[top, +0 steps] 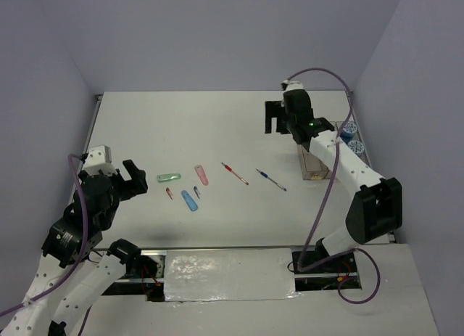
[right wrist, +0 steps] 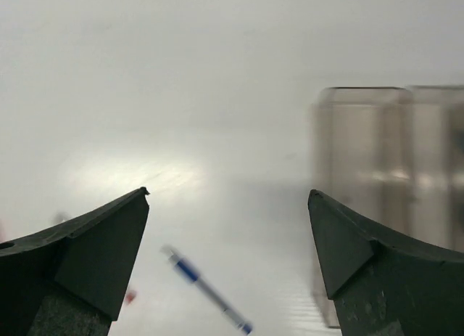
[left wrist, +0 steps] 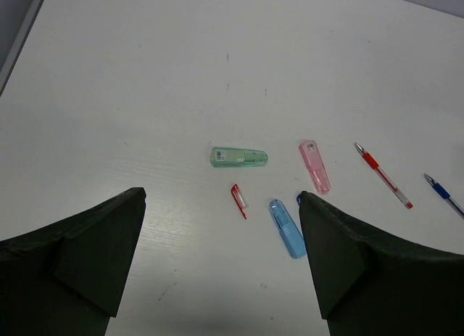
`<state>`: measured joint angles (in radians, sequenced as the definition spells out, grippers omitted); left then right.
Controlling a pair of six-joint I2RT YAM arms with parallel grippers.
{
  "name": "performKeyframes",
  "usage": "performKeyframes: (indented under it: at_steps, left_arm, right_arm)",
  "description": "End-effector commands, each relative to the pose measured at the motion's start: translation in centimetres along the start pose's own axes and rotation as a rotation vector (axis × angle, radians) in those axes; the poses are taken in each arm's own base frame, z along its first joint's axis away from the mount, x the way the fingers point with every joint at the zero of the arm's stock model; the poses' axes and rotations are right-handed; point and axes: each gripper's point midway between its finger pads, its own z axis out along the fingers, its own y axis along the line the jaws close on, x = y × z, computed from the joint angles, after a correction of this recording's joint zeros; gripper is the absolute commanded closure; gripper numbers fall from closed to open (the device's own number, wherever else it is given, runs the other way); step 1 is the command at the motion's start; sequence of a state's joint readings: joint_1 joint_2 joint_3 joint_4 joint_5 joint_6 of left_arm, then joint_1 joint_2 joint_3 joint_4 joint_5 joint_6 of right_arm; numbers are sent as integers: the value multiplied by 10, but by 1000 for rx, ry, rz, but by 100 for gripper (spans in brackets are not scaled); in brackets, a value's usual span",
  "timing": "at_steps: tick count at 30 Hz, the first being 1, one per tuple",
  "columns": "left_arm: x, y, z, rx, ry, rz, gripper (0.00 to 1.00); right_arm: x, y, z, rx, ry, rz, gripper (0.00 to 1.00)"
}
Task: Sort the stationery into containers
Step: Pick up the pen from the center of the board.
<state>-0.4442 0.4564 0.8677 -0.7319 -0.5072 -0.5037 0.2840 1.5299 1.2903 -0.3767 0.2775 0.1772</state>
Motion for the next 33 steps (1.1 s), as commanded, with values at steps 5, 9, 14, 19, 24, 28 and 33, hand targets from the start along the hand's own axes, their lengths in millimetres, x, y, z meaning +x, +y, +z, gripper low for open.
performKeyframes:
  at_steps: [5, 9, 14, 19, 24, 28, 33]
  left_arm:
    - [-9, -1, 2, -15, -27, -19, 1]
    - [-8, -3, 4, -10, -20, -14, 1]
    - [-5, -3, 6, -11, -11, -8, 1]
    - [-4, -6, 8, -3, -2, -1, 1]
    - [-1, -8, 10, 2, 13, 12, 1]
    - [-2, -10, 11, 7, 13, 12, 1]
    - [-2, -10, 10, 8, 12, 11, 1]
  right_arm:
    - [103, 67, -36, -291, 298, -300, 13]
    - [143, 56, -36, -235, 390, -338, 17]
    - [176, 58, -35, -279, 504, -403, 18]
    - [200, 57, -28, -307, 602, -459, 16]
    - [222, 50, -13, -262, 687, -510, 22]
    - [227, 52, -5, -274, 725, -517, 37]
    - [243, 49, -7, -283, 775, -517, 90]
